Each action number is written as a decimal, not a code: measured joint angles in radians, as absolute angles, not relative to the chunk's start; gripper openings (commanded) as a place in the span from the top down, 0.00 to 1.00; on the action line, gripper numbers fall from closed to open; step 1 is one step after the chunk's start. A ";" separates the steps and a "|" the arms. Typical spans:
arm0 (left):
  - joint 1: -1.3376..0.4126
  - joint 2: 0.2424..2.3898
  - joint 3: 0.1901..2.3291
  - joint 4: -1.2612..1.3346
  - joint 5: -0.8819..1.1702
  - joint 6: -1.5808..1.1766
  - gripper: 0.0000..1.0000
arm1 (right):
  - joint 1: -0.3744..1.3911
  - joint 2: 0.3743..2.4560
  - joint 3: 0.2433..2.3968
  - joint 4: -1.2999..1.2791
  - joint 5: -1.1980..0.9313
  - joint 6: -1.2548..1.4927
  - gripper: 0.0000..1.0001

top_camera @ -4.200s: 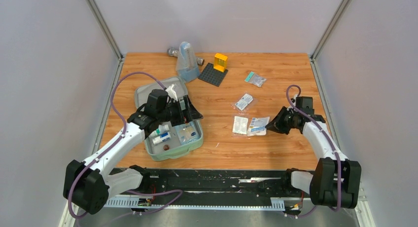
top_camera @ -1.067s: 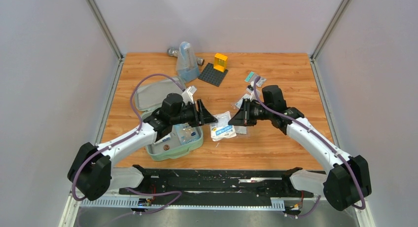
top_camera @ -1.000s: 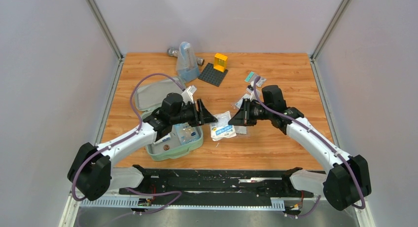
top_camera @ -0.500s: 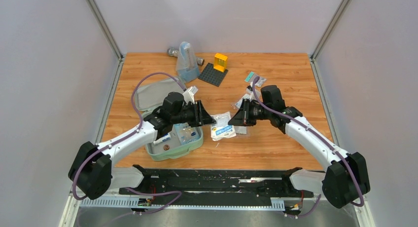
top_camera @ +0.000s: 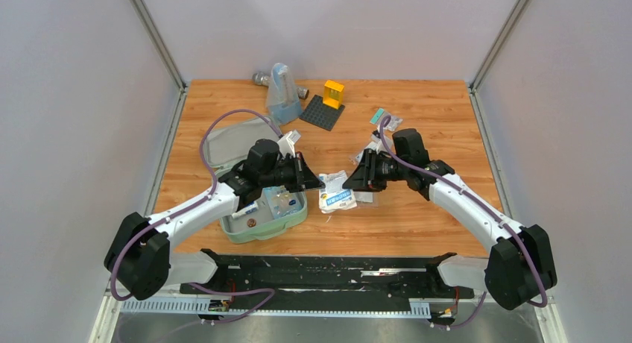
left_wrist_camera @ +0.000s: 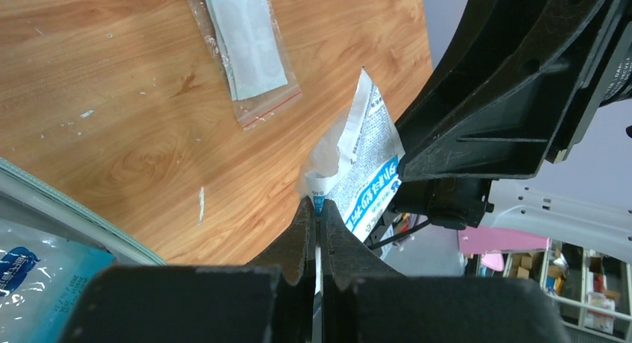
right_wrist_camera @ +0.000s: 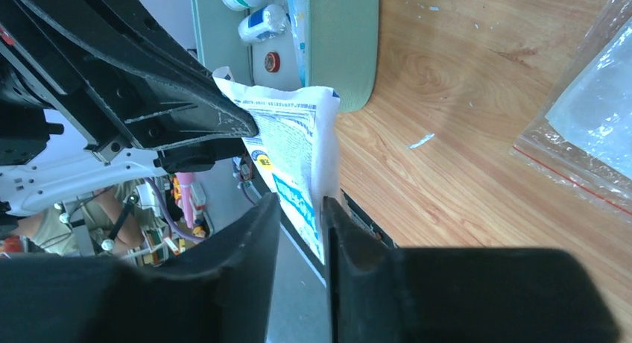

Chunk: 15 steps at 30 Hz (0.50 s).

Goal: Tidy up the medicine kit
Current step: Place the medical item at the medicine box.

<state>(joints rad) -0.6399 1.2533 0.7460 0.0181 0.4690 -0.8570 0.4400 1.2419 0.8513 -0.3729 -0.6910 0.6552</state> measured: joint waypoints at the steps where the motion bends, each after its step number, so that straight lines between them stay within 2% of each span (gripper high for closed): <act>1: -0.640 1.253 0.746 0.018 0.467 -0.857 1.00 | 0.440 1.242 0.850 -0.372 -0.691 0.654 0.56; 3: -0.641 1.251 0.746 0.011 0.456 -0.856 1.00 | 0.440 1.242 0.849 -0.369 -0.691 0.656 0.46; 6: -0.642 1.235 0.746 -0.039 0.416 -0.850 1.00 | 0.440 1.242 0.848 -0.369 -0.686 0.656 0.39; 10: -0.641 1.189 0.750 -0.118 0.342 -0.837 1.00 | 0.440 1.242 0.848 -0.373 -0.667 0.653 0.34; 15: -0.636 1.114 0.788 -0.248 0.226 -0.812 1.00 | 0.440 1.238 0.831 -0.385 -0.627 0.653 0.33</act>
